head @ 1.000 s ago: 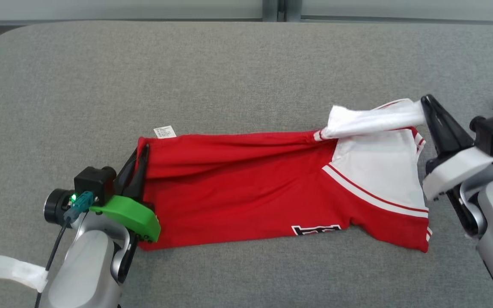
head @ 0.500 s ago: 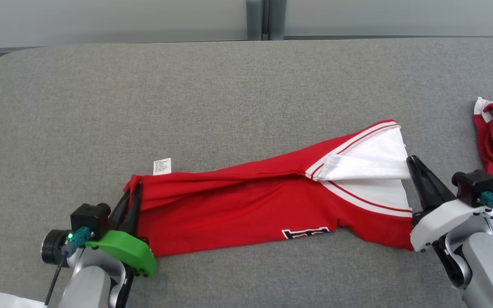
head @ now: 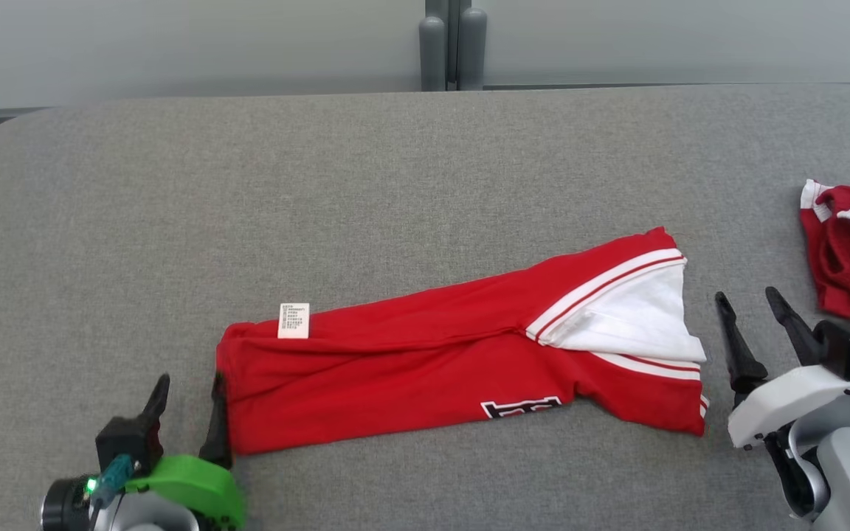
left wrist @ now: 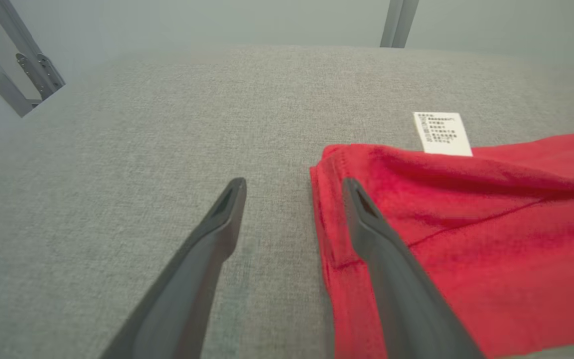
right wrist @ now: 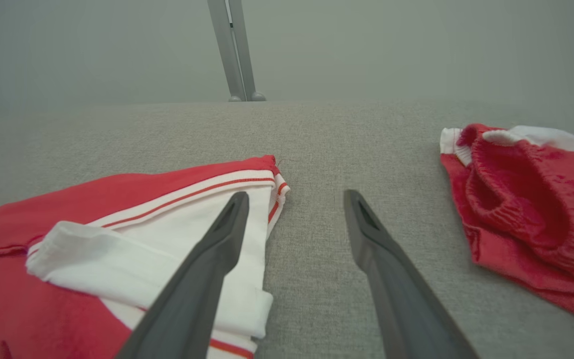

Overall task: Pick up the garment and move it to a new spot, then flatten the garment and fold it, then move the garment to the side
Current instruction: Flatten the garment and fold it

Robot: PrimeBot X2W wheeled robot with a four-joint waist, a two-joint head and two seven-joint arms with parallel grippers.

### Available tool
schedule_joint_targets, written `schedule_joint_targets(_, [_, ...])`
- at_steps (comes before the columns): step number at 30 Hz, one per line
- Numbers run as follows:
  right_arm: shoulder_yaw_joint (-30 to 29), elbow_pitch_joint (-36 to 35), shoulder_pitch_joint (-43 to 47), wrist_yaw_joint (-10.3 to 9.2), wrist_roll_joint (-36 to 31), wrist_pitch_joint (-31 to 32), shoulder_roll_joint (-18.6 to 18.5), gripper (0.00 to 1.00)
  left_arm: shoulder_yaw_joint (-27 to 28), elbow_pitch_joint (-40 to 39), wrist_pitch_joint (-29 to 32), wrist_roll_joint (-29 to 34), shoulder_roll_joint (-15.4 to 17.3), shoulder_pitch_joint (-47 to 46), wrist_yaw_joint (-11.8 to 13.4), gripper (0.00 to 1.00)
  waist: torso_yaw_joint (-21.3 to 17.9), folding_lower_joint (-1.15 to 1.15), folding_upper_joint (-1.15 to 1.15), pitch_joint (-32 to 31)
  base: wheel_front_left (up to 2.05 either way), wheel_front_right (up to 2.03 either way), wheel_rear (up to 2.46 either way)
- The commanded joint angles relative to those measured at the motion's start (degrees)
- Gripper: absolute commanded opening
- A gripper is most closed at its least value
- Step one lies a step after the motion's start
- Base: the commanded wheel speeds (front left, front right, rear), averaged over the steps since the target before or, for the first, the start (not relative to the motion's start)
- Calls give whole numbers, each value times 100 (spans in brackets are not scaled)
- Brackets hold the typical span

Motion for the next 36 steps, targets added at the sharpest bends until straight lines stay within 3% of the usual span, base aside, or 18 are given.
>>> schedule_joint_targets(1, [-189,-55,222,-10,-148,-21,55,100,180,-106,4,100,-71,337,125,100,-14,0,0,-122,0,0,0])
schedule_joint_targets(3, [-389,-166,343,-10,-259,-20,151,100,386,-216,4,177,-159,614,211,100,12,0,0,-220,0,0,0])
schedule_joint_targets(5, [-553,-231,522,-10,-437,-20,286,100,487,-293,4,328,-247,930,128,100,74,0,0,-380,0,0,0])
schedule_joint_targets(12, [-442,-188,644,-10,-640,-20,613,100,590,-395,4,478,-371,1191,13,100,258,0,0,-598,0,0,0])
schedule_joint_targets(26, [640,236,31,-10,-528,-20,727,100,413,-516,4,420,-419,1073,-85,100,511,0,0,-452,0,0,0])
schedule_joint_targets(33, [886,541,-188,-10,-479,-19,664,100,311,-495,4,323,-420,1004,-45,100,599,0,0,-391,0,0,0])
schedule_joint_targets(35, [930,601,-227,-10,-485,-19,657,80,287,-509,4,313,-420,992,-42,100,621,0,0,-374,0,0,0])
schedule_joint_targets(36, [941,618,-239,-10,-478,-19,651,76,283,-517,4,306,-420,992,-40,100,629,0,0,-366,0,0,0])
